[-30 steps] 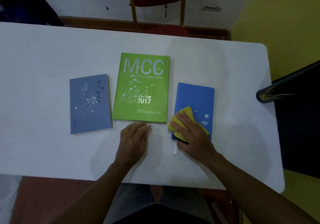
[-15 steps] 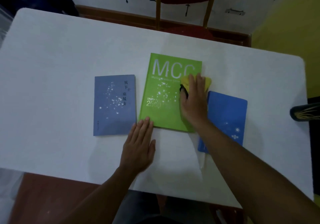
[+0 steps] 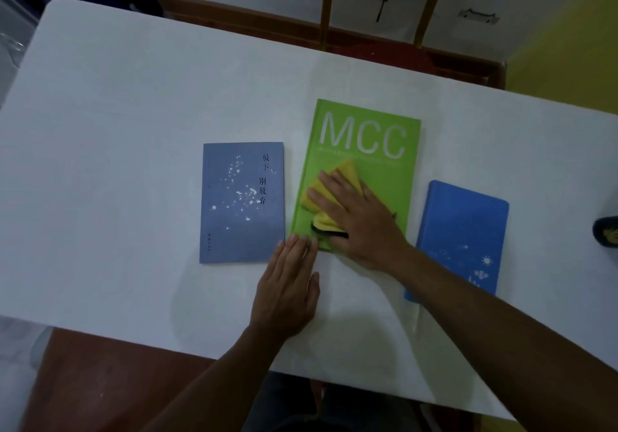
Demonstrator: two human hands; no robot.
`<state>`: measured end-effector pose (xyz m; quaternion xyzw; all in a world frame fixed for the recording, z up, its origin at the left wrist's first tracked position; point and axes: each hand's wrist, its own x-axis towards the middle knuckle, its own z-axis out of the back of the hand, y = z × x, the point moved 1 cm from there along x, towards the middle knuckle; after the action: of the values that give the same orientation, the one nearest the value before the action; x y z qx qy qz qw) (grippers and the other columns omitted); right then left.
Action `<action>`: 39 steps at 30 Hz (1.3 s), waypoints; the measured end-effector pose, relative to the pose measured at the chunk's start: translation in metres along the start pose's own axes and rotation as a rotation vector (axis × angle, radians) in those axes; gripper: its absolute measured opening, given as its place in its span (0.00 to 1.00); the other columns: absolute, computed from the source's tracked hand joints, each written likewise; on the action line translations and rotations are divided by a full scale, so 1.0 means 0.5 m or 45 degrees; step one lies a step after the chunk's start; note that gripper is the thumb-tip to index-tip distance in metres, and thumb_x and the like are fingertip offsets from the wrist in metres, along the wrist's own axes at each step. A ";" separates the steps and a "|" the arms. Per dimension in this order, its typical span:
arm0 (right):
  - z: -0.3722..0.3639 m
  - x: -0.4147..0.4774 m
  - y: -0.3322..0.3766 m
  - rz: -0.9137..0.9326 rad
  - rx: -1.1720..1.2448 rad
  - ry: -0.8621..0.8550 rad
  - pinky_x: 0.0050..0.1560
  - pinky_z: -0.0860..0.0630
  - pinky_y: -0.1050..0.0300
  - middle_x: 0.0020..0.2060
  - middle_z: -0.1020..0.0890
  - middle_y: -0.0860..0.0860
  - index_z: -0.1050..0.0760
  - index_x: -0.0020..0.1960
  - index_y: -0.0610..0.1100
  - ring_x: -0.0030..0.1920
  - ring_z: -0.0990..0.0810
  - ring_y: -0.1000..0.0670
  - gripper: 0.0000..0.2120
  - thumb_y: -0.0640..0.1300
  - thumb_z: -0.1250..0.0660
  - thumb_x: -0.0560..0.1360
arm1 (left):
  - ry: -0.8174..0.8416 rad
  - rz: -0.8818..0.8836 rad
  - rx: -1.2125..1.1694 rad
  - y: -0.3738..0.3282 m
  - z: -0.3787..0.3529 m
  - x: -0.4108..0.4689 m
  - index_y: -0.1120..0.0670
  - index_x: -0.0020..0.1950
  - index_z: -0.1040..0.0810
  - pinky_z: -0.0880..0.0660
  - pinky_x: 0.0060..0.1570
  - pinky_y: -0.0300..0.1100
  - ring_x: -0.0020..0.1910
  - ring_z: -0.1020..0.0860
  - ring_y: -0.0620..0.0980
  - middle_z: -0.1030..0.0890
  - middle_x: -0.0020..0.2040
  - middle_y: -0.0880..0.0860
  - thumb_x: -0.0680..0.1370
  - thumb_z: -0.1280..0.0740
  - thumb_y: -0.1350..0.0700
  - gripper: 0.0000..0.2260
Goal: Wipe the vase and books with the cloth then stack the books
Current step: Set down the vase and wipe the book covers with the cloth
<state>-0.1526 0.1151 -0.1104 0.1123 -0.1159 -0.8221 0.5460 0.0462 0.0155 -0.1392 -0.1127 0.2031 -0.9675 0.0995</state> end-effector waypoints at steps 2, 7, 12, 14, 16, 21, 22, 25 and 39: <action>0.016 -0.020 -0.048 0.013 -0.033 0.026 0.80 0.44 0.38 0.84 0.45 0.49 0.44 0.83 0.52 0.84 0.49 0.46 0.37 0.58 0.36 0.78 | 0.012 0.007 -0.004 0.000 0.001 0.002 0.62 0.75 0.28 0.40 0.79 0.54 0.77 0.33 0.60 0.27 0.74 0.62 0.82 0.37 0.55 0.23; 0.080 0.084 -0.159 -0.486 0.078 -0.073 0.79 0.47 0.30 0.84 0.49 0.48 0.50 0.84 0.52 0.84 0.52 0.44 0.32 0.60 0.46 0.84 | 0.047 0.051 -0.055 -0.004 0.007 0.004 0.63 0.75 0.29 0.44 0.81 0.50 0.77 0.34 0.59 0.27 0.74 0.63 0.80 0.36 0.55 0.24; 0.058 0.171 -0.065 -0.390 0.164 -0.119 0.78 0.42 0.32 0.83 0.44 0.45 0.42 0.83 0.50 0.83 0.48 0.40 0.32 0.59 0.45 0.81 | 0.006 0.180 -0.177 -0.001 0.007 -0.002 0.66 0.71 0.25 0.37 0.79 0.50 0.75 0.31 0.58 0.27 0.72 0.63 0.80 0.36 0.56 0.22; 0.023 0.132 -0.005 -0.077 0.123 -0.086 0.77 0.38 0.37 0.82 0.38 0.45 0.36 0.81 0.49 0.82 0.42 0.41 0.31 0.57 0.41 0.79 | -0.019 0.188 -0.192 0.000 0.005 -0.002 0.66 0.70 0.25 0.36 0.78 0.51 0.75 0.30 0.58 0.26 0.71 0.64 0.80 0.35 0.57 0.21; 0.001 0.063 0.028 0.093 0.091 -0.072 0.78 0.40 0.39 0.81 0.37 0.46 0.34 0.80 0.51 0.82 0.41 0.43 0.30 0.55 0.36 0.79 | -0.034 0.168 -0.170 0.000 0.004 -0.001 0.67 0.70 0.25 0.36 0.78 0.50 0.74 0.30 0.59 0.26 0.71 0.64 0.79 0.34 0.58 0.21; 0.016 -0.114 -0.033 0.225 0.062 -0.040 0.76 0.37 0.35 0.80 0.34 0.44 0.32 0.79 0.48 0.81 0.39 0.42 0.29 0.53 0.35 0.79 | -0.020 0.103 -0.089 0.000 -0.001 0.001 0.68 0.69 0.24 0.38 0.78 0.53 0.73 0.29 0.62 0.23 0.68 0.65 0.79 0.35 0.59 0.21; 0.025 -0.121 -0.067 0.195 0.053 -0.054 0.75 0.36 0.34 0.79 0.34 0.43 0.32 0.79 0.48 0.81 0.38 0.41 0.30 0.52 0.34 0.78 | -0.009 0.109 -0.082 0.000 -0.002 0.002 0.67 0.70 0.24 0.39 0.79 0.52 0.73 0.29 0.62 0.23 0.69 0.65 0.79 0.35 0.58 0.21; 0.053 -0.069 -0.147 -0.135 0.030 -0.129 0.74 0.34 0.32 0.80 0.35 0.42 0.35 0.80 0.47 0.81 0.40 0.39 0.32 0.53 0.37 0.78 | 0.023 0.122 -0.061 0.001 -0.003 0.003 0.67 0.71 0.25 0.43 0.80 0.49 0.74 0.30 0.62 0.24 0.70 0.65 0.80 0.37 0.57 0.22; 0.016 -0.137 -0.017 0.175 0.010 -0.040 0.78 0.39 0.37 0.81 0.36 0.43 0.34 0.80 0.48 0.82 0.40 0.42 0.34 0.51 0.32 0.75 | 0.204 -0.137 0.199 0.034 0.040 0.027 0.65 0.80 0.38 0.41 0.78 0.60 0.82 0.43 0.58 0.41 0.82 0.62 0.81 0.37 0.51 0.31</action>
<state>-0.1367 0.1819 -0.1015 0.0932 -0.1353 -0.7839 0.5988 0.0411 -0.0105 -0.1260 -0.0376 0.1280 -0.9903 0.0395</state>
